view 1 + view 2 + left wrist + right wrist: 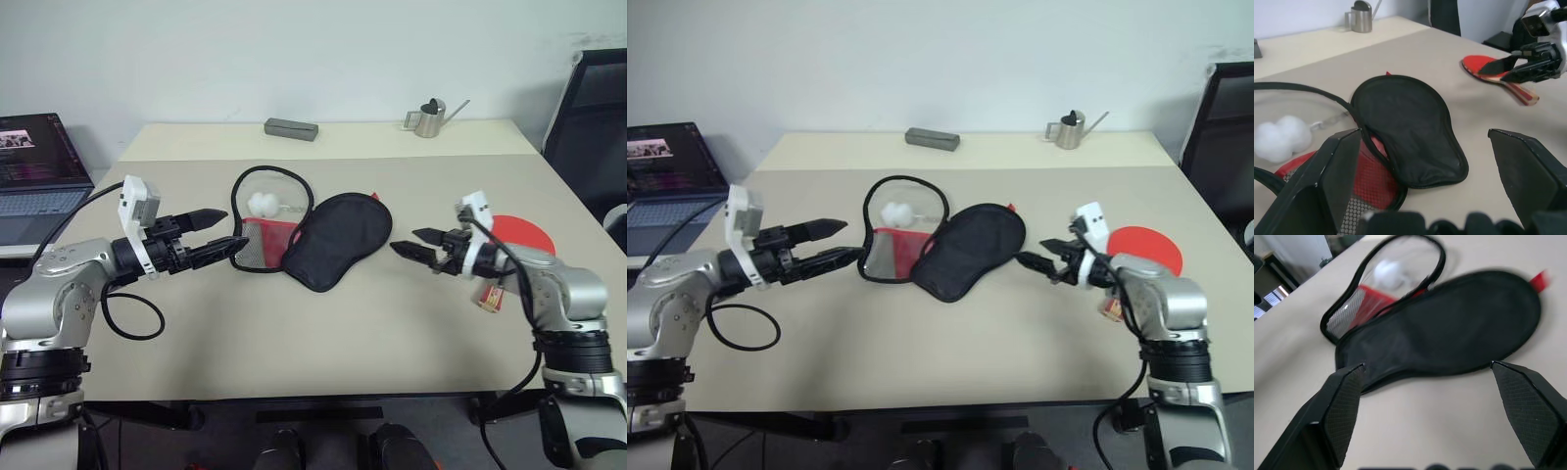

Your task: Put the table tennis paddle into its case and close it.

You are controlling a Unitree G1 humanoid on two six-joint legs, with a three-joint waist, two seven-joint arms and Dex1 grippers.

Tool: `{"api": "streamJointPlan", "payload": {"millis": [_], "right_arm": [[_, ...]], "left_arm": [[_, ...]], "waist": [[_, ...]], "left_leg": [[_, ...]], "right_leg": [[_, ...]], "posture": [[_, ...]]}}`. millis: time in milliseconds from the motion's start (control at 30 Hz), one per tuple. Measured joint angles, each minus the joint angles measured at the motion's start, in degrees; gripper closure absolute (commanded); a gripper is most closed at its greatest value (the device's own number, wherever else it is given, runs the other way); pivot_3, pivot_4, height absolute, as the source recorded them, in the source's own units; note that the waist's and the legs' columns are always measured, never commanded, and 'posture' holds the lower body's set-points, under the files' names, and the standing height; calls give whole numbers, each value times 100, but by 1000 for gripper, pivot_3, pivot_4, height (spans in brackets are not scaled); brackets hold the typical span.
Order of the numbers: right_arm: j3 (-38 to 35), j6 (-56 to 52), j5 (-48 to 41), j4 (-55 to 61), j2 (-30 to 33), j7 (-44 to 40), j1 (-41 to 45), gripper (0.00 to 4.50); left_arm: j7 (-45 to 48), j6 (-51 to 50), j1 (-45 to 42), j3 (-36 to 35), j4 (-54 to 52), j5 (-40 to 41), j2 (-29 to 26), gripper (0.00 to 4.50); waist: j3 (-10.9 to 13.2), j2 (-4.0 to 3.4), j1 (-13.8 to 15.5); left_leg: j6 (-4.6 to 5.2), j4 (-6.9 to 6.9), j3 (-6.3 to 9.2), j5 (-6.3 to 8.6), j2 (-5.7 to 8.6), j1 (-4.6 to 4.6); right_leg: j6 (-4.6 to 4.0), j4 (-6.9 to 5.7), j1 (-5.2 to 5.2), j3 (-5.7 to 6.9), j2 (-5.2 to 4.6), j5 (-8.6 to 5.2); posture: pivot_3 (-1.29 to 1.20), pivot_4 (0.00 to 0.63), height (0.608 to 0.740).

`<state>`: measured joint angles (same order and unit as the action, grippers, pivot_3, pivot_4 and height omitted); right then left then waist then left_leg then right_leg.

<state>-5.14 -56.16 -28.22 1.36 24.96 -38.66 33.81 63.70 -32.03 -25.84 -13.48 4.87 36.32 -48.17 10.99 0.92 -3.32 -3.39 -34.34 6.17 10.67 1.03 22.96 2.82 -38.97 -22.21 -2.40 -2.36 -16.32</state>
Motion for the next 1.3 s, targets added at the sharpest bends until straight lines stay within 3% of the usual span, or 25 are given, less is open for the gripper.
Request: {"api": "streamJointPlan", "payload": {"millis": [433, 933, 1233, 1300], "right_arm": [[23, -1298, -2, -762, -1115, 1409, 691, 16], [-25, -810, 115, -1618, -2291, 2103, 1096, 16], [-45, -550, 120, -1795, -2614, 2337, 1244, 16], [-46, -544, 120, -1799, -2612, 2381, 1244, 405]], "left_arm": [[327, 127, -14, 37, 138, -177, -128, 0], [314, 146, 35, 34, 134, -251, -127, 0], [302, 156, 35, 34, 134, -253, -127, 0], [300, 177, 45, 34, 133, -265, -127, 0]], "waist": [[0, 0, 2], [0, 0, -7], [0, 0, -7], [0, 0, -7]], "left_leg": [[0, 5, -4, 0, -51, 0], [0, 7, -1, 0, -86, -2], [0, 10, -1, 0, -88, -2], [0, 11, -2, 0, -88, -2]], "right_leg": [[-14, 2, -9, 2, 38, 4], [-46, 2, -16, 1, 96, 18], [-49, 3, -18, 1, 97, 17], [-50, 3, -19, 0, 97, 17]], "posture": [[0, 150, 740], [0, 150, 740], [0, 150, 740], [0, 150, 740]]}}
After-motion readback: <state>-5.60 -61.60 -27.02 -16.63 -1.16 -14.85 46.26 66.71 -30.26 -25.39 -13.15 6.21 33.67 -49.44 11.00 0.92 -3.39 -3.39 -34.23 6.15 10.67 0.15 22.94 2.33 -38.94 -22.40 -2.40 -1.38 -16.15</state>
